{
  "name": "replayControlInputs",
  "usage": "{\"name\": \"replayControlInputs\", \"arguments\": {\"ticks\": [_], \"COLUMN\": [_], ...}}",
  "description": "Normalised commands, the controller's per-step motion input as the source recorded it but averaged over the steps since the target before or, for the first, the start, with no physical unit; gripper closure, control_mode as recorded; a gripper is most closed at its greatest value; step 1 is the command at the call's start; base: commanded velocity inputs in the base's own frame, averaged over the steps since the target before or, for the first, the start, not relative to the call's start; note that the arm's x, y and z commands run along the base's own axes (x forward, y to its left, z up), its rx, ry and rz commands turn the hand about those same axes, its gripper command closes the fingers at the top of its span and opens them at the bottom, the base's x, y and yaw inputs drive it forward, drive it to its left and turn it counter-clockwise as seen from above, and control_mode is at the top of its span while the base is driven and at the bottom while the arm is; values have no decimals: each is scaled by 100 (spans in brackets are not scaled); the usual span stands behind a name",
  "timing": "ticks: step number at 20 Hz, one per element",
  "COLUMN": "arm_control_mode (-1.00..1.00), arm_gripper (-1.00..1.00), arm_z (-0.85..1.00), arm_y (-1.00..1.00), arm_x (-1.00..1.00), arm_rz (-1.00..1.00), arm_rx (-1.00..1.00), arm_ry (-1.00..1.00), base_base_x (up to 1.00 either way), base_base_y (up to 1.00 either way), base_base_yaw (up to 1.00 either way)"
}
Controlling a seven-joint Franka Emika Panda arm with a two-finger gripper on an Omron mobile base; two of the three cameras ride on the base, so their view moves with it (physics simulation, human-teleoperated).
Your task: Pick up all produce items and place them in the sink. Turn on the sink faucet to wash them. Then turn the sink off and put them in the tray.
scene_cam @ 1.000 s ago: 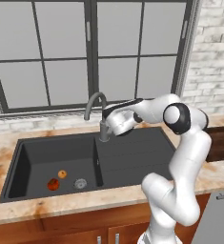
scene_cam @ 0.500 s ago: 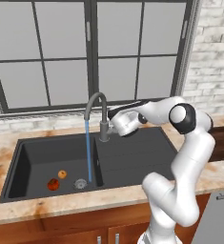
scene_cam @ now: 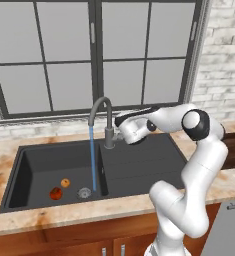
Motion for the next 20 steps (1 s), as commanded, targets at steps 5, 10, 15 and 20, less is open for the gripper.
{"name": "replayControlInputs", "arguments": {"ticks": [5, 10, 15, 20], "arm_control_mode": [-100, -100, -100, -100], "arm_gripper": [100, 100, 100, 100], "arm_z": [5, 19, 26, 10], "arm_y": [49, 72, 83, 90], "arm_x": [2, 13, 9, 6], "arm_rz": [18, 25, 22, 19], "arm_rx": [-2, -7, -13, -17], "arm_ry": [-8, -9, -4, 0], "base_base_x": [0, 0, 0, 0], "base_base_y": [0, 0, 0, 0], "base_base_yaw": [0, 0, 0, 0]}}
